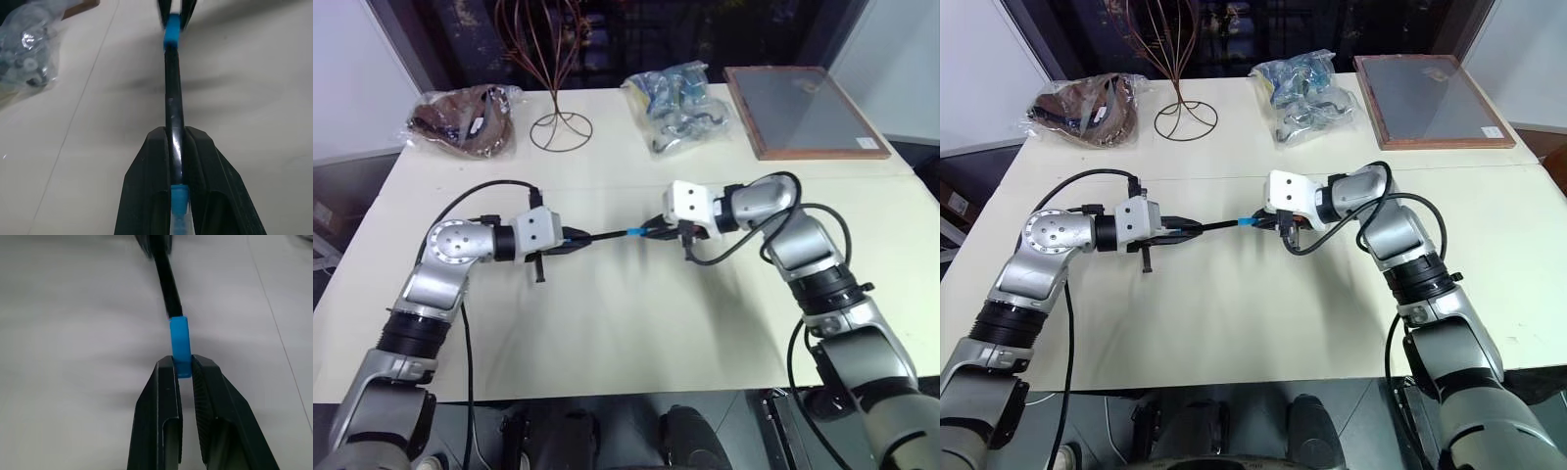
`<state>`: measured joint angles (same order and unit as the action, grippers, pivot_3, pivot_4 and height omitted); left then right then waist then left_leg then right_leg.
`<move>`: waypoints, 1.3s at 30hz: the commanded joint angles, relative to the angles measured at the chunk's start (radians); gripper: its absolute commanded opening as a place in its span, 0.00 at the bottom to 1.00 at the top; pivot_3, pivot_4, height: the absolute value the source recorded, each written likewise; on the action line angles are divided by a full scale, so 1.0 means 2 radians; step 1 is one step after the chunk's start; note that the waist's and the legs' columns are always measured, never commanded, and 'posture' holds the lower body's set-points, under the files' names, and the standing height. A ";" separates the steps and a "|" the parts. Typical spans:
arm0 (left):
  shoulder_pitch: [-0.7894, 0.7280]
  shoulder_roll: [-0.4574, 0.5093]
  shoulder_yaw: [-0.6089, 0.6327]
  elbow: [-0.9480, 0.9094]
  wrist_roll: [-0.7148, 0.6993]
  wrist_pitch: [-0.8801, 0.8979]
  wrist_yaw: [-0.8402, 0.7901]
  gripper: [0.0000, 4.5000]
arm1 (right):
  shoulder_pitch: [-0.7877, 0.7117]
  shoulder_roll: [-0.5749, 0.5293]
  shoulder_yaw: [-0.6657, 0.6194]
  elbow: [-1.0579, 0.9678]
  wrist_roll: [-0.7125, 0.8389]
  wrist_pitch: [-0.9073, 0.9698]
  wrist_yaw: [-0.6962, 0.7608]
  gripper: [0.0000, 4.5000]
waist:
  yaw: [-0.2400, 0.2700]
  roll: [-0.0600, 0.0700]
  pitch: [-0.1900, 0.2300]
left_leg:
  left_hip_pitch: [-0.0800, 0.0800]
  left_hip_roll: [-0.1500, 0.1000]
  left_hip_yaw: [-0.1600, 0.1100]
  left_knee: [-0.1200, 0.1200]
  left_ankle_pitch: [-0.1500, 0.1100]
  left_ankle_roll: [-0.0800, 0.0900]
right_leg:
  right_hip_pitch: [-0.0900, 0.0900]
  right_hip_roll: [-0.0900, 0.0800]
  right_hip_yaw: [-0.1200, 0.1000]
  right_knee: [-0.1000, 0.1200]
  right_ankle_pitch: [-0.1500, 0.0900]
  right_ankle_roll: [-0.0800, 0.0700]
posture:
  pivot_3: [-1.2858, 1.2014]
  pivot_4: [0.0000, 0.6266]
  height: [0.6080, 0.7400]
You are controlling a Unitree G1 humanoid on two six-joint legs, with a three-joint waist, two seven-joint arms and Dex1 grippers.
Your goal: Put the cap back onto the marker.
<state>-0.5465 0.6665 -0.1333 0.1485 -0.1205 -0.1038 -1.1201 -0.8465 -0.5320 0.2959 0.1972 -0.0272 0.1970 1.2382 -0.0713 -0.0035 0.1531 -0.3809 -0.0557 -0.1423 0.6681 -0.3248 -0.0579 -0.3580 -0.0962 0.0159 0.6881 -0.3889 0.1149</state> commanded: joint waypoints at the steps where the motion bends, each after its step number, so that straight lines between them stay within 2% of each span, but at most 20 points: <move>1: -0.007 0.003 0.004 -0.014 -0.004 -0.012 -0.004 0.00 | -0.020 0.006 0.001 -0.009 0.005 -0.016 -0.002 0.01 | 0.001 0.000 0.000 | 0.000 0.000 0.000 0.000 0.000 0.000 | 0.000 0.000 0.000 0.000 0.000 0.000 | 0.52 0.24 1.00; 12: -0.011 0.003 0.000 -0.003 0.003 -0.026 -0.009 0.00 | -0.022 0.007 0.007 -0.016 0.009 -0.014 0.011 0.01 | 0.000 0.000 0.000 | 0.000 0.000 0.000 0.000 0.000 0.000 | 0.000 0.000 0.000 0.000 0.000 0.000 | 0.52 0.24 1.00; 24: -0.013 -0.001 0.000 -0.001 0.005 -0.037 -0.013 0.00 | -0.020 0.011 0.005 -0.057 0.045 -0.001 0.066 0.01 | 0.000 0.000 0.000 | 0.000 0.000 0.000 0.000 0.000 0.000 | 0.000 0.000 0.000 0.000 0.000 0.000 | 0.52 0.24 1.00; 32: -0.011 -0.001 0.000 -0.004 0.004 -0.035 -0.011 0.00 | -0.025 0.016 0.004 -0.050 0.039 -0.004 0.061 0.01 | 0.000 0.000 0.000 | 0.000 0.000 0.000 0.000 0.000 0.000 | 0.000 0.000 0.000 0.000 0.000 0.000 | 0.52 0.24 1.00; 39: -0.007 -0.002 0.002 -0.008 0.005 -0.031 -0.006 0.00 | -0.031 0.022 -0.003 -0.045 0.029 0.021 0.028 0.01 | 0.000 0.000 0.000 | 0.000 0.000 0.000 0.000 0.000 0.000 | 0.000 0.000 0.000 0.000 0.000 0.000 | 0.52 0.24 1.00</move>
<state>-0.5505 0.6687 -0.1296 0.1573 -0.1101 -0.1731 -1.1474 -0.8689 -0.5264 0.2977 0.1784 -0.0154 0.2427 1.3013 -0.0707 -0.0035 0.1531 -0.3809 -0.0557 -0.1427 0.6682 -0.3248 -0.0579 -0.3580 -0.0963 0.0158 0.6883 -0.3890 0.1149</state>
